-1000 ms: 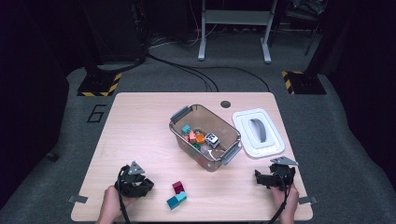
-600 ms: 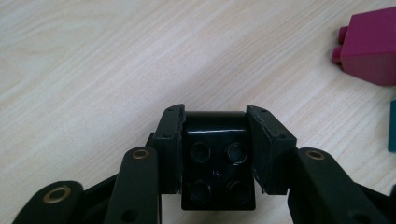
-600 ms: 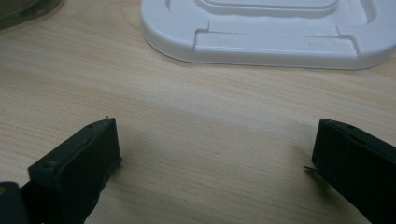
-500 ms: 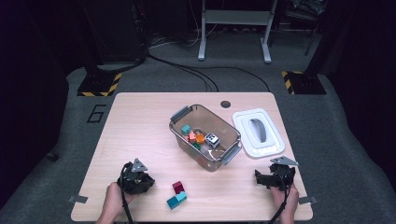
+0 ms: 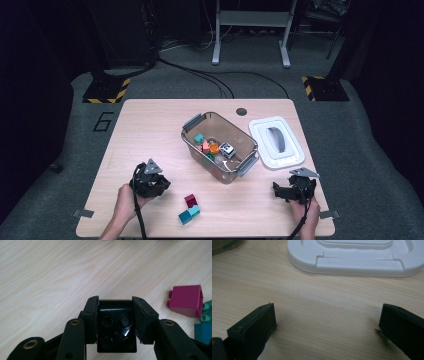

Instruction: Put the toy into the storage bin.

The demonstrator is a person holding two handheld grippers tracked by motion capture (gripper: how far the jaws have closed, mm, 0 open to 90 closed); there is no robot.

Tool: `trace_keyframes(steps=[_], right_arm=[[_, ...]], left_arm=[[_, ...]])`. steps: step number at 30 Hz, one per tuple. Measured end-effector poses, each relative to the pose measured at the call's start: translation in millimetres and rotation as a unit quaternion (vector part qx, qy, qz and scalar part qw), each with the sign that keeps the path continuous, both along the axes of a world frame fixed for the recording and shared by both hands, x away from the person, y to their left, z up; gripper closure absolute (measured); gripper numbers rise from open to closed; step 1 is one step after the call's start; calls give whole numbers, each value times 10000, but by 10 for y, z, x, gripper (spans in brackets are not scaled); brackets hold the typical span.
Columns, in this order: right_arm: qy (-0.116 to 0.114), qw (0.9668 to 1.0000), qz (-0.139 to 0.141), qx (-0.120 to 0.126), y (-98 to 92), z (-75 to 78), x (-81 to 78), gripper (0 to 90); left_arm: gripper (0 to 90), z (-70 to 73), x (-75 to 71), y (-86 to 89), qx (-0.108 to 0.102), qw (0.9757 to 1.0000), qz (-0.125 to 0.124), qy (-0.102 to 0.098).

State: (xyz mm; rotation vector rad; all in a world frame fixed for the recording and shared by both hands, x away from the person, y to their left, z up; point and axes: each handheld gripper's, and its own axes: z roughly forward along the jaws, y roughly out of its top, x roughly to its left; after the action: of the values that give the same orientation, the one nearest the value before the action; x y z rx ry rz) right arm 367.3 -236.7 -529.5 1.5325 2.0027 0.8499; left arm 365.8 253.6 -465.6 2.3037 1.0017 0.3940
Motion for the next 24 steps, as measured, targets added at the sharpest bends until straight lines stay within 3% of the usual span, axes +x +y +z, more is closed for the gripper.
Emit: trace_keyframes(steps=[12,24], right_arm=[[1,10000,0,-1,0,0,0,2],[2,10000,1,3,0,0,0,2]], left_arm=[[591,187,133,-137,28,9998,-184,-109],[591,397,308,-207,-197,9990,-232,-316]])
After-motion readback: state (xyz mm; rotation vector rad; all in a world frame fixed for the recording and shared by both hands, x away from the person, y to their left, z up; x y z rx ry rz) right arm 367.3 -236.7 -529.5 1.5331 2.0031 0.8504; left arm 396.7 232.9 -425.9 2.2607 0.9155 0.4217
